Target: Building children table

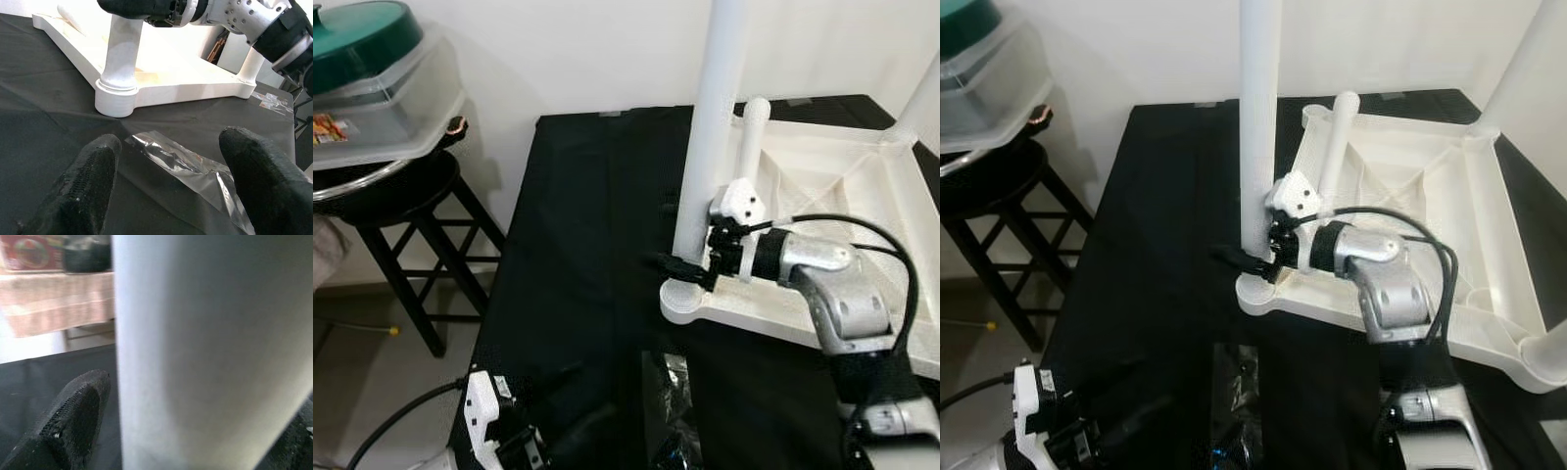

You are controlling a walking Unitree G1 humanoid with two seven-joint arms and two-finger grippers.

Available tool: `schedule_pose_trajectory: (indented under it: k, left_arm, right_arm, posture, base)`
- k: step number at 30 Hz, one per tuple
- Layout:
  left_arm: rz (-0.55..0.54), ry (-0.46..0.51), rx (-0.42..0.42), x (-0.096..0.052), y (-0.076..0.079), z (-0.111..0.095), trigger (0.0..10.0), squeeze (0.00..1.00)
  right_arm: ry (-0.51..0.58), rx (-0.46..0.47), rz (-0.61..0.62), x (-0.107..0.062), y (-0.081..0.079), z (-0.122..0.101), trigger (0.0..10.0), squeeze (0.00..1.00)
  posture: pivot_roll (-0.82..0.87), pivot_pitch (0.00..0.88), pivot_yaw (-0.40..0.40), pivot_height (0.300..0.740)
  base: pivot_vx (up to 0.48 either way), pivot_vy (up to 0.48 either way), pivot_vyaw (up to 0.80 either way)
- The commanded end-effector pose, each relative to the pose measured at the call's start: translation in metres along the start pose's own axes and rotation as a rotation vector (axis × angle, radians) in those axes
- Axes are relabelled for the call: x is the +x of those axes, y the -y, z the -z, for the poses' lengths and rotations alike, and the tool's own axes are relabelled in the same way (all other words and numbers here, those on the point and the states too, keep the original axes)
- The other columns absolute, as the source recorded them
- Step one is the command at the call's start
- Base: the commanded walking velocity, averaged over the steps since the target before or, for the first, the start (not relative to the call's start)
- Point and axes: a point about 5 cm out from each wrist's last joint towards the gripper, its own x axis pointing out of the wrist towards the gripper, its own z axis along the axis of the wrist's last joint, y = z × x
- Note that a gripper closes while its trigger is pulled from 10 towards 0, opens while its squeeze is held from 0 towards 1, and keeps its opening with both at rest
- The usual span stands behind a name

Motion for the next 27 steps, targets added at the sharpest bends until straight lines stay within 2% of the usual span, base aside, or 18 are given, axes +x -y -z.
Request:
schedule_pose_trajectory:
  k: [1, 3, 4, 5, 6, 7, 17, 18, 20, 22, 23, 24, 25, 26, 27]
  left_arm:
    - [0.005, -0.016, -0.007, -0.001, 0.003, 0.0, 10.0, 0.0]
    - [0.006, -0.017, -0.008, -0.001, 0.003, 0.0, 10.0, 0.0]
    - [0.007, -0.018, -0.009, -0.001, 0.003, 0.001, 10.0, 0.0]
    - [0.007, -0.018, -0.009, -0.001, 0.003, 0.001, 10.0, 0.0]
    - [0.007, -0.019, -0.011, -0.001, 0.004, 0.001, 10.0, 0.0]
    - [0.008, -0.019, -0.012, -0.001, 0.004, 0.001, 10.0, 0.0]
    - [0.002, -0.017, -0.017, 0.0, 0.006, 0.003, 10.0, 0.0]
    - [0.002, -0.017, -0.02, -0.001, 0.006, 0.004, 10.0, 0.0]
    - [0.002, -0.018, -0.021, -0.002, 0.006, 0.005, 10.0, 0.0]
    - [0.004, -0.02, -0.022, -0.002, 0.005, 0.006, 10.0, 0.0]
    - [0.004, -0.02, -0.022, -0.002, 0.005, 0.006, 10.0, 0.0]
    - [0.005, -0.02, -0.023, -0.003, 0.005, 0.006, 10.0, 0.0]
    - [0.005, -0.02, -0.023, -0.003, 0.005, 0.006, 10.0, 0.0]
    - [0.004, -0.021, -0.023, -0.003, 0.004, 0.006, 10.0, 0.0]
    - [0.004, -0.021, -0.023, -0.003, 0.004, 0.006, 10.0, 0.0]
  right_arm:
    - [0.019, 0.009, -0.107, 0.004, -0.001, -0.003, 10.0, 0.0]
    - [0.023, 0.026, -0.156, 0.005, -0.001, -0.003, 10.0, 0.0]
    - [0.029, 0.041, -0.205, 0.005, -0.001, -0.004, 7.1, 0.0]
    - [0.029, 0.041, -0.205, 0.005, -0.001, -0.004, 7.1, 0.0]
    - [0.036, 0.051, -0.255, 0.007, 0.0, -0.003, 1.9, 0.0]
    - [0.041, 0.06, -0.282, 0.008, 0.002, -0.003, 0.0, 0.0]
    - [0.047, 0.067, -0.271, 0.01, 0.01, 0.004, 0.0, 0.0]
    - [0.042, 0.059, -0.21, 0.006, 0.011, 0.008, 0.0, 0.0]
    - [0.041, 0.055, -0.183, 0.004, 0.012, 0.009, 0.0, 0.0]
    - [0.022, 0.039, -0.036, 0.0, 0.013, 0.016, 0.0, 0.0]
    - [0.022, 0.039, -0.036, 0.0, 0.013, 0.016, 0.0, 0.0]
    - [0.009, 0.043, 0.027, -0.001, 0.013, 0.019, 0.0, 0.0]
    - [0.009, 0.043, 0.027, -0.001, 0.013, 0.019, 0.0, 0.0]
    - [-0.006, 0.084, 0.153, 0.001, 0.009, 0.028, 0.0, 0.0]
    - [-0.006, 0.084, 0.153, 0.001, 0.009, 0.028, 0.0, 0.0]
  posture:
    - [0.06, 0.152, 0.037, 0.74]
    - [0.07, 0.151, 0.038, 0.74]
    - [0.07, 0.151, 0.037, 0.74]
    - [0.07, 0.151, 0.037, 0.74]
    - [0.07, 0.15, 0.036, 0.74]
    - [0.07, 0.149, 0.033, 0.74]
    - [0.07, 0.151, 0.028, 0.74]
    - [0.06, 0.154, 0.032, 0.74]
    - [0.06, 0.154, 0.032, 0.74]
    - [0.05, 0.159, 0.031, 0.74]
    - [0.05, 0.159, 0.031, 0.74]
    - [0.05, 0.159, 0.031, 0.74]
    - [0.05, 0.159, 0.031, 0.74]
    - [0.04, 0.164, 0.026, 0.74]
    - [0.04, 0.164, 0.026, 0.74]
  base:
    - [0.0, 0.0, 0.0]
    - [0.0, 0.0, 0.0]
    - [0.0, 0.0, 0.0]
    - [0.0, 0.0, 0.0]
    - [0.0, 0.0, 0.0]
    - [0.0, 0.0, 0.0]
    - [0.0, 0.0, 0.0]
    - [0.0, 0.0, 0.0]
    - [0.0, 0.0, 0.0]
    - [0.0, 0.0, 0.0]
    - [0.0, 0.0, 0.0]
    - [0.0, 0.0, 0.0]
    - [0.0, 0.0, 0.0]
    - [0.0, 0.0, 0.0]
    - [0.0, 0.0, 0.0]
